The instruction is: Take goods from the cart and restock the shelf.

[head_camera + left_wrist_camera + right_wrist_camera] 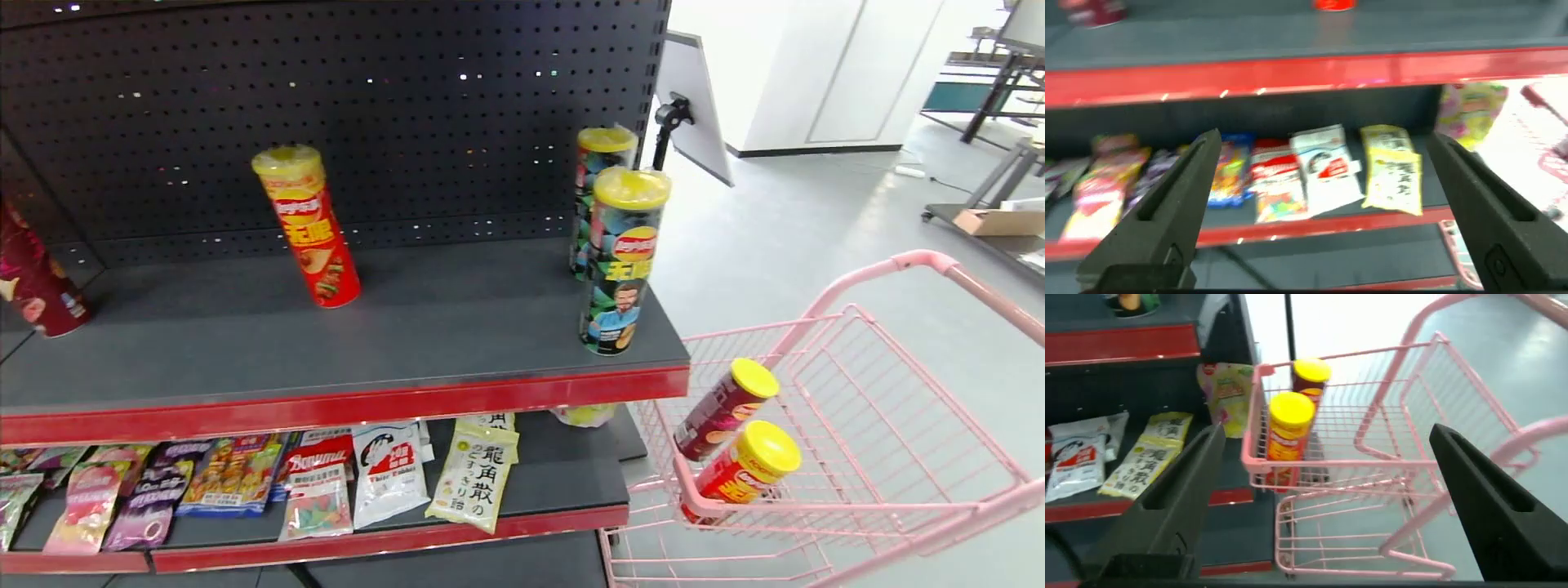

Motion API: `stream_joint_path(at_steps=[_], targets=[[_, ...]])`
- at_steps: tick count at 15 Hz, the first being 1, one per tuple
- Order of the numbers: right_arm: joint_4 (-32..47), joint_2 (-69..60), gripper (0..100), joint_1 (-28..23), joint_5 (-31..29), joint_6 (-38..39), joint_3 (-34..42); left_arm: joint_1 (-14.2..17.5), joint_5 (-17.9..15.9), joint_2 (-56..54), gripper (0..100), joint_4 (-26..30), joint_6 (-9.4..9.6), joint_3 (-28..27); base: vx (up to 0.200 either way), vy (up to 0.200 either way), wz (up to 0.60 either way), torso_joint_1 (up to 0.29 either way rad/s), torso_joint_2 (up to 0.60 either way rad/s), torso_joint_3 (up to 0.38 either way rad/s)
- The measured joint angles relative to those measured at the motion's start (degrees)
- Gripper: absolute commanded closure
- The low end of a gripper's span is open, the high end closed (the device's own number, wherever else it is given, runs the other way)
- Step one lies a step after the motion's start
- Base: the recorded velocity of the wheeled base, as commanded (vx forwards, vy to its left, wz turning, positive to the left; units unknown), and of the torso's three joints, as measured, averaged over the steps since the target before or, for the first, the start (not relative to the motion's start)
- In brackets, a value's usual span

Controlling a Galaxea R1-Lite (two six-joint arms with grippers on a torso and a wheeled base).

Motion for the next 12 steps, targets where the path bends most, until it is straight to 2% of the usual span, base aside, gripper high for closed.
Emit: stream_joint_path(at_steps=[4, 10, 12], targets=[[-0.02, 0.00, 0, -0.04, 0.00, 0.02, 0.00, -0.05, 0.00, 0.00, 0, -0.01, -0.02, -0.02, 0.000, 0.000, -0.60, 0.000, 0.00, 0.005], [-0.02, 0.00, 0, -0.09, 0.10, 0.16, 0.00, -0.05, 0.00, 0.00, 0, 0.02, -0.05, -0.04, 0.000, 0.000, 0.00, 0.000, 0.00, 0.000], [0.00, 0.00, 0, -0.06, 0.10, 0.28, 0.00, -0.05, -0.02, 0.00, 0, 0.02, -0.06, -0.09, 0.000, 0.000, 0.00, -0.107, 0.26, 0.156]])
